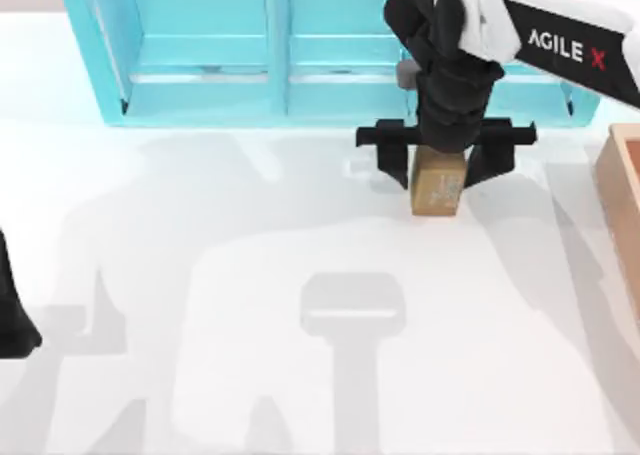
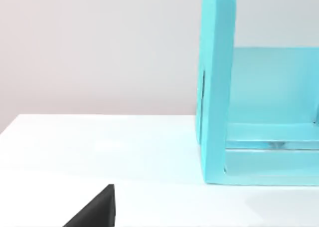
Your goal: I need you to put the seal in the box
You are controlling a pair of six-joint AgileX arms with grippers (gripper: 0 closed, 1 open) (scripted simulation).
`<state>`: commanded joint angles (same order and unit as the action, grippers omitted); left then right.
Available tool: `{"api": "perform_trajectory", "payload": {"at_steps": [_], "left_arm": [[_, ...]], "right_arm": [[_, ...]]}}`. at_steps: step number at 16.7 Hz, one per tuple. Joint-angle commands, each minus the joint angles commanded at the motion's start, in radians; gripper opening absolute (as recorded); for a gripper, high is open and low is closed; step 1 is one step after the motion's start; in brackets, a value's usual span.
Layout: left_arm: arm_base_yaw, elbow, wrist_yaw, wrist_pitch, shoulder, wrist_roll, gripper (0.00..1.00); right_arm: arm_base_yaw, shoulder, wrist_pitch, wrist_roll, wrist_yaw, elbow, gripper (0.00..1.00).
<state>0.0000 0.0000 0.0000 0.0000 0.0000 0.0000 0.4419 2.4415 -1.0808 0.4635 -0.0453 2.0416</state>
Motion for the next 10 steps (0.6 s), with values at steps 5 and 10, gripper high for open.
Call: {"api": "perform_trajectory", "payload": {"at_steps": [5,10], "left_arm": [[0.0,0.0,0.0,0.0,0.0,0.0,1.0],[0.0,0.0,0.0,0.0,0.0,0.0,1.0]], "right_arm": [[0.0,0.0,0.0,0.0,0.0,0.0,0.1],[0.0,0.0,0.0,0.0,0.0,0.0,0.0]]}}
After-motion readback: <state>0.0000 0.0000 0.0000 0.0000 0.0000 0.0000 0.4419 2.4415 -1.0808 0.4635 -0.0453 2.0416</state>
